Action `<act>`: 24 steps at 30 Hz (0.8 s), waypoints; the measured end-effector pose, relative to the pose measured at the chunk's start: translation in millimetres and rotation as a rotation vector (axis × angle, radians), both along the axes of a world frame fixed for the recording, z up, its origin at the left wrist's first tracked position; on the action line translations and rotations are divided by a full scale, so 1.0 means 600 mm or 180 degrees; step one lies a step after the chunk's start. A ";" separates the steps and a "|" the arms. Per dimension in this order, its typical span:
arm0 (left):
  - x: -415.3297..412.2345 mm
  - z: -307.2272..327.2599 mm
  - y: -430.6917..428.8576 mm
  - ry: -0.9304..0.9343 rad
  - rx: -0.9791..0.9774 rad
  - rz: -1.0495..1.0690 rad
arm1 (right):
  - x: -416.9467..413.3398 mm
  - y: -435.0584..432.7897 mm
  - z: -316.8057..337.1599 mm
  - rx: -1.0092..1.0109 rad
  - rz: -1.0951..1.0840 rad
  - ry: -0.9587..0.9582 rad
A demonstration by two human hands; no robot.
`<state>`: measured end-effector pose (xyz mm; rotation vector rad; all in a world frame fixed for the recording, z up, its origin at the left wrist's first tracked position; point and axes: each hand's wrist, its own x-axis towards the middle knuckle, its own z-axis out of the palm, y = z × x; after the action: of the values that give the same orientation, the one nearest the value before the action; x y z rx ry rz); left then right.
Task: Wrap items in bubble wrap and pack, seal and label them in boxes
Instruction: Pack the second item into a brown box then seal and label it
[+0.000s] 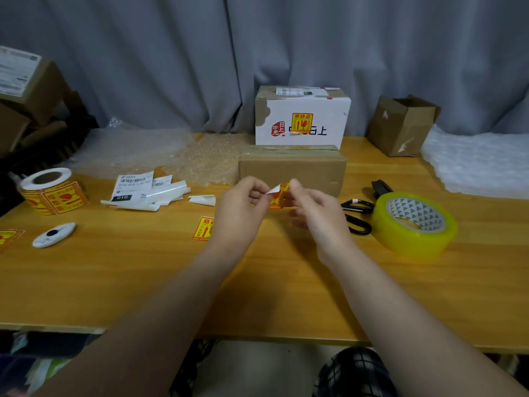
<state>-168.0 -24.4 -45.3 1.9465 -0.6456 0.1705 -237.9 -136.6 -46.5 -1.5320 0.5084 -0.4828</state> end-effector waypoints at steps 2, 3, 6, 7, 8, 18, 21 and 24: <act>0.000 0.000 -0.010 0.0321 -0.0292 -0.0202 | 0.007 -0.006 -0.011 -0.0202 -0.0163 -0.0053; -0.002 0.000 -0.014 0.0403 -0.0359 -0.0277 | 0.010 -0.009 -0.015 -0.0215 -0.0241 -0.0057; 0.006 0.000 -0.023 0.0586 -0.0436 -0.0360 | 0.018 -0.025 -0.019 -0.0315 -0.0265 -0.0074; 0.011 0.003 -0.025 0.0601 -0.0398 -0.0342 | 0.021 -0.031 -0.018 -0.0366 -0.0227 -0.0121; 0.018 0.005 -0.026 0.0536 -0.0307 -0.0319 | 0.025 -0.035 -0.017 -0.0405 -0.0194 -0.0161; 0.115 0.012 -0.058 -0.1155 0.1186 0.0142 | 0.099 -0.062 -0.027 -0.0955 -0.0417 0.0067; 0.118 -0.002 -0.064 -0.1116 0.1019 0.0185 | 0.103 -0.067 -0.032 -0.1131 -0.0559 -0.0005; 0.119 -0.013 -0.068 -0.1121 0.0909 0.0224 | 0.107 -0.074 -0.037 -0.1364 -0.0679 0.0048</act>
<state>-96.5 -65.4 -53.4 2.2382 -0.8689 0.4963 -173.4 -181.2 -68.7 -1.9001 0.6104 -0.7830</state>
